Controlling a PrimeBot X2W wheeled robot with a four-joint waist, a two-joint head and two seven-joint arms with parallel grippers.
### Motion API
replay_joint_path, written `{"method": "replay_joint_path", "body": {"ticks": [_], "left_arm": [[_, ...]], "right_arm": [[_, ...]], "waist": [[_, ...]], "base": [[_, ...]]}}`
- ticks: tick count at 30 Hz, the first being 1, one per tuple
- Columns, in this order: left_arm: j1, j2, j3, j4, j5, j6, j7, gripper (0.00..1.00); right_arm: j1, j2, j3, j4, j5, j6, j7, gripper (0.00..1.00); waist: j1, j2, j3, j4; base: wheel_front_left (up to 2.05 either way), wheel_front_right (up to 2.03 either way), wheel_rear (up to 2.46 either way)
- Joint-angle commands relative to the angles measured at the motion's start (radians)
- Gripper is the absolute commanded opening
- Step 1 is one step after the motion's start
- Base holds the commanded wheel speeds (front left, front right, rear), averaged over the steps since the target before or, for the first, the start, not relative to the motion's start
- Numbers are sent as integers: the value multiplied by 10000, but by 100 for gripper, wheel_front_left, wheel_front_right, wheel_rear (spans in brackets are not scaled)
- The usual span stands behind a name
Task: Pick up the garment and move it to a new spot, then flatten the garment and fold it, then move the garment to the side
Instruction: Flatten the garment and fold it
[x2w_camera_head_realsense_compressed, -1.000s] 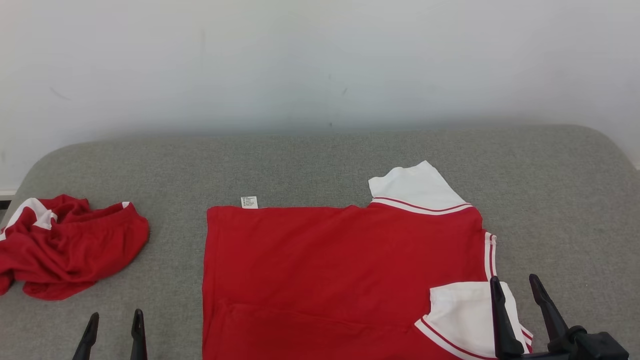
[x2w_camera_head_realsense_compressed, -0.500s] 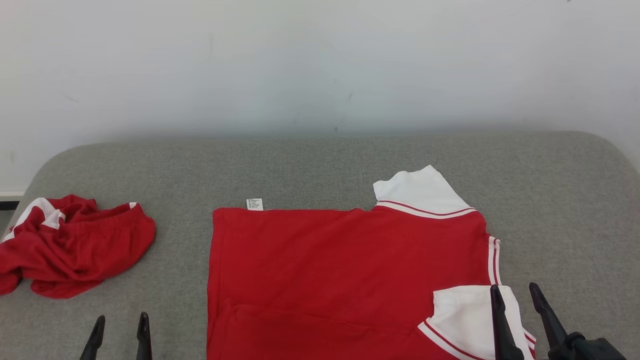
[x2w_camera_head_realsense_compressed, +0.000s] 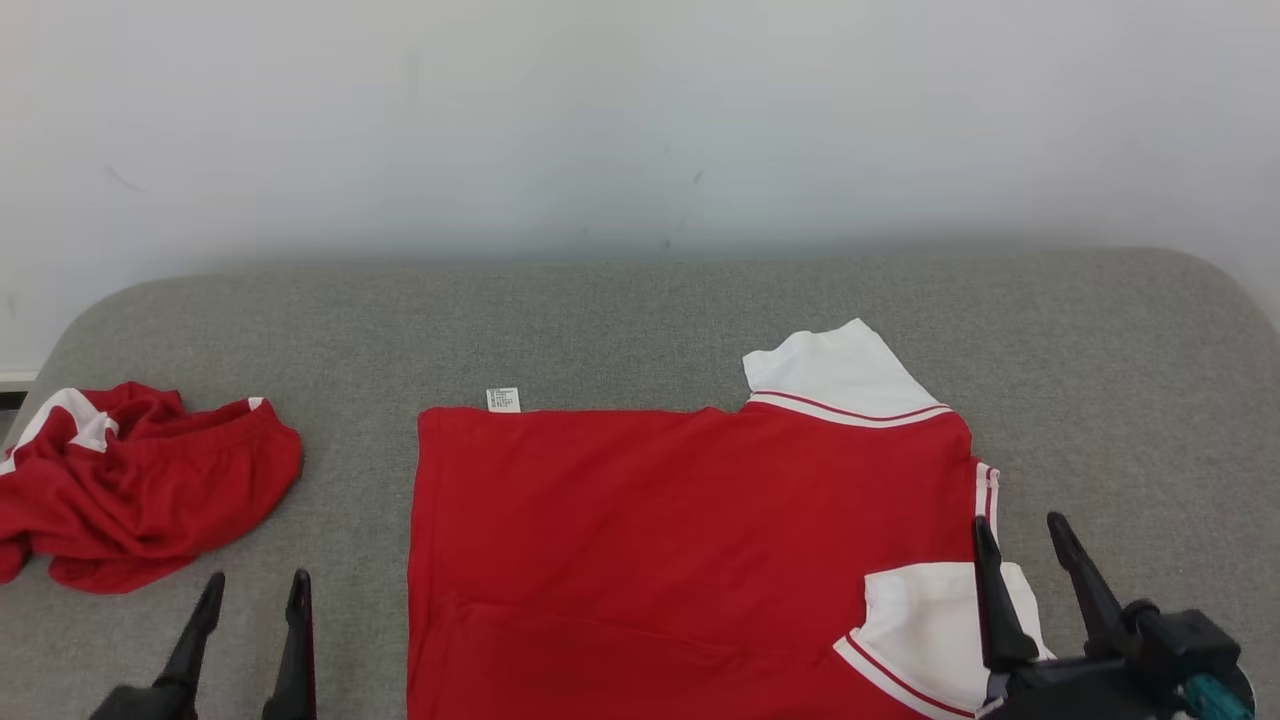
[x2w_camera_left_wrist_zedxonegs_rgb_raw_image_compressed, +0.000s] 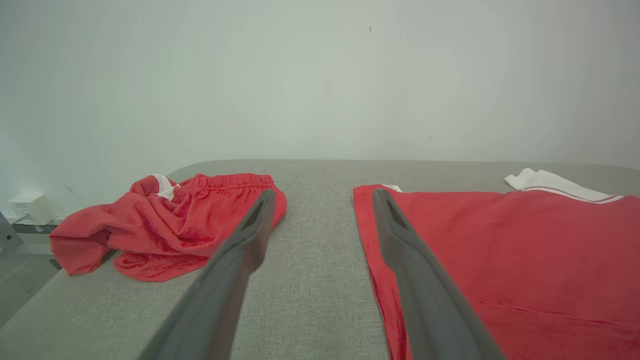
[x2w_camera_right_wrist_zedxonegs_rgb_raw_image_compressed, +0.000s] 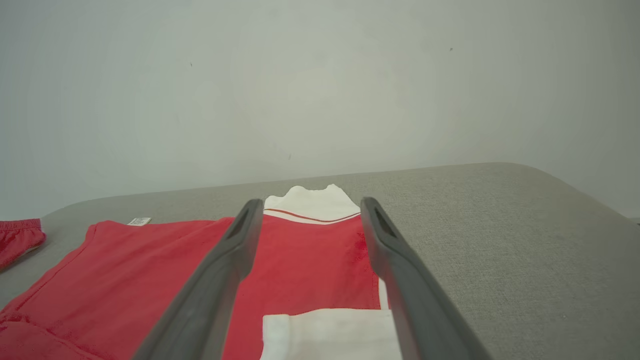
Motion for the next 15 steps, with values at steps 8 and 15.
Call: {"method": "replay_joint_path", "body": {"ticks": [8,15], "left_arm": [[-2612,621,-302,580,-223,-427,680,100],[-4768,1118,-708,1311,-812,-652,1458,100]], "right_arm": [[-2761,-848,611,992,184,-25,847,100],[-5155,-1250,880,2058,252,-25,1597,100]], "waist": [[0,0,1319,-158],[0,0,2462,-218]], "base": [[0,0,0],[0,0,0]]}}
